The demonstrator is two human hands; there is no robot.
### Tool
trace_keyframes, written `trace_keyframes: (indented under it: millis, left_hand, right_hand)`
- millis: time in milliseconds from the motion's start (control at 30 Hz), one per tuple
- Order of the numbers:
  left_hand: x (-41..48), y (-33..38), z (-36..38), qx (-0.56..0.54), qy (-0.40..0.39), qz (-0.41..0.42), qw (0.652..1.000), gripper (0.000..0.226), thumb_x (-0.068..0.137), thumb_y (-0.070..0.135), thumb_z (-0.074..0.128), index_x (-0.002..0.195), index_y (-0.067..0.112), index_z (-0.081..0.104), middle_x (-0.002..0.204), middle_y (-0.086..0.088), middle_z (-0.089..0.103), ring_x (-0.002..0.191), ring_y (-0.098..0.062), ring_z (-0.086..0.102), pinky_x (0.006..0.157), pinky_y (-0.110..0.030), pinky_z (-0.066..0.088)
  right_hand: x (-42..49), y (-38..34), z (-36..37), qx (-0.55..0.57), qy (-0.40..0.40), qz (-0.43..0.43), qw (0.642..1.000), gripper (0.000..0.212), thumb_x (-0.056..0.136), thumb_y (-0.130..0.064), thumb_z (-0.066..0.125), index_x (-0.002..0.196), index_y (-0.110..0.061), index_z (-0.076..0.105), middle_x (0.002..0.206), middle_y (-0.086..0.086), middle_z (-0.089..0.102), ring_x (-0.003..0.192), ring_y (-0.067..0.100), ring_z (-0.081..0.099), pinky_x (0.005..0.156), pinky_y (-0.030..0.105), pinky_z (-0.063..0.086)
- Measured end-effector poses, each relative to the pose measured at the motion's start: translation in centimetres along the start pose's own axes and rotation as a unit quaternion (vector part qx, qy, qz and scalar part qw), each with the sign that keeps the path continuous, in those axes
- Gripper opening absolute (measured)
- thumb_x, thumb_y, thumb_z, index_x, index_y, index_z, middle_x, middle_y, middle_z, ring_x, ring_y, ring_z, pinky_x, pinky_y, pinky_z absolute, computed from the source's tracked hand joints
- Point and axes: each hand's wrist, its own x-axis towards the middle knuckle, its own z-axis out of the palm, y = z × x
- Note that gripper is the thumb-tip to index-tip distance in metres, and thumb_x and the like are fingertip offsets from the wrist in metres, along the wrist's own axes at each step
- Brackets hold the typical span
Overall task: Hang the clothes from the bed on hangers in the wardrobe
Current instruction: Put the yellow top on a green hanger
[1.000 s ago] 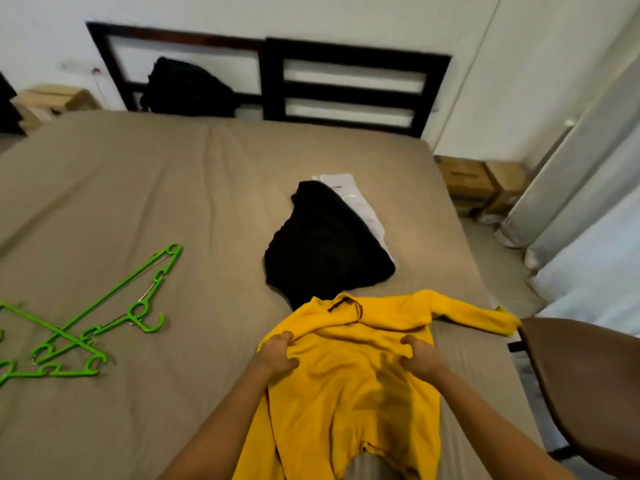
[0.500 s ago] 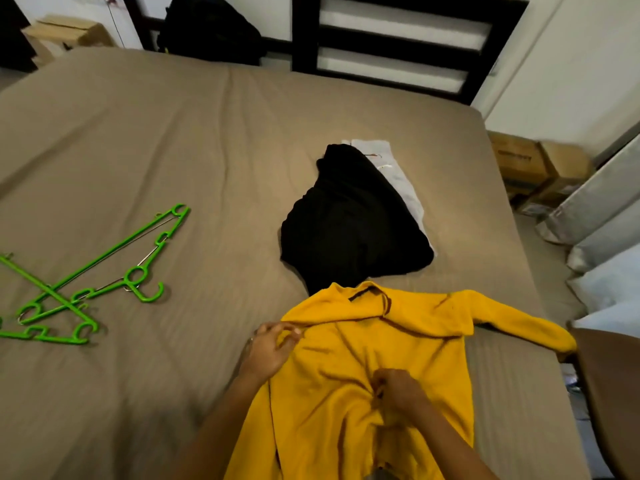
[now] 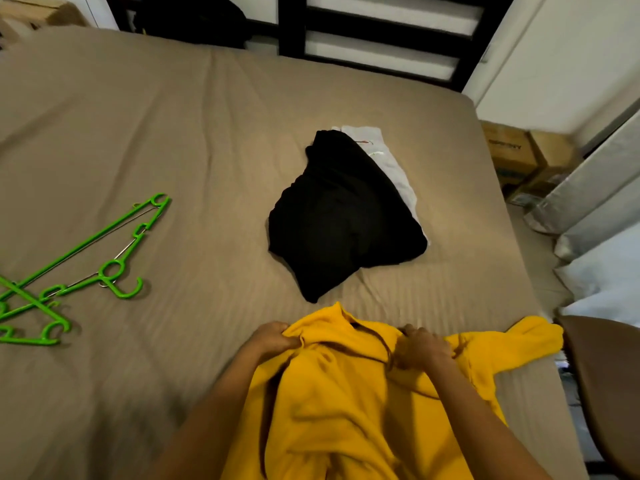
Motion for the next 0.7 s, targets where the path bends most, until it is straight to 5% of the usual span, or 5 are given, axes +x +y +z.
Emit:
trace_keyframes:
  millis: [200, 367, 500, 600, 700]
  left_hand:
    - [-2.8, 2.2, -7.5, 0.044, 0.265, 0.052, 0.962, 0.055, 0.072, 0.052, 0.044, 0.109, 0.018, 0.066, 0.110, -0.015, 0.067, 0.103, -0.033, 0.062, 0.084, -0.040, 0.049]
    - [-2.4, 10.5, -11.5, -0.019, 0.569, 0.157, 0.807, 0.031, 0.091, 0.015, 0.054, 0.121, 0.005, 0.052, 0.120, -0.022, 0.051, 0.100, -0.042, 0.055, 0.077, -0.045, 0.045]
    - [1.1, 11.3, -8.5, 0.208, 0.500, 0.210, 0.814, 0.065, 0.089, 0.024, 0.060, 0.145, 0.009, 0.031, 0.150, -0.026, 0.026, 0.135, -0.044, 0.031, 0.107, -0.055, 0.031]
    - [2.0, 6.9, -3.7, 0.393, 0.243, 0.098, 0.881, 0.072, 0.091, 0.048, 0.049, 0.150, 0.025, 0.016, 0.159, -0.013, -0.001, 0.145, -0.038, -0.004, 0.113, -0.059, 0.001]
    - [1.5, 0.7, -1.7, 0.383, 0.114, 0.053, 0.915, 0.078, 0.088, 0.050, 0.054, 0.150, 0.031, 0.012, 0.159, -0.006, -0.007, 0.144, -0.035, -0.013, 0.112, -0.056, -0.008]
  right_hand:
    - [-1.2, 1.3, -8.2, 0.104, 0.163, -0.039, 0.980, 0.026, 0.086, -0.022, 0.055, 0.111, -0.021, 0.062, 0.109, 0.010, 0.064, 0.104, 0.031, 0.060, 0.077, 0.033, 0.047]
    - [1.3, -2.5, -16.8, 0.337, 0.484, -0.095, 0.802, 0.030, 0.087, -0.008, 0.056, 0.117, -0.007, 0.057, 0.118, 0.021, 0.052, 0.104, 0.039, 0.054, 0.078, 0.039, 0.046]
    - [4.5, -6.7, -12.2, 0.297, 0.412, -0.181, 0.842, 0.061, 0.094, -0.030, 0.048, 0.147, -0.010, 0.027, 0.152, 0.026, 0.017, 0.140, 0.042, 0.021, 0.111, 0.047, 0.027]
    - [5.1, -9.3, -4.3, 0.154, 0.190, -0.246, 0.938, 0.085, 0.082, -0.074, 0.032, 0.150, -0.035, -0.001, 0.156, 0.024, 0.003, 0.143, 0.044, 0.008, 0.114, 0.056, 0.017]
    - [5.2, -9.9, 1.5, 0.012, 0.027, -0.205, 0.978, 0.097, 0.084, -0.062, 0.050, 0.149, -0.026, -0.013, 0.157, 0.010, -0.017, 0.144, 0.039, -0.006, 0.112, 0.054, 0.014]
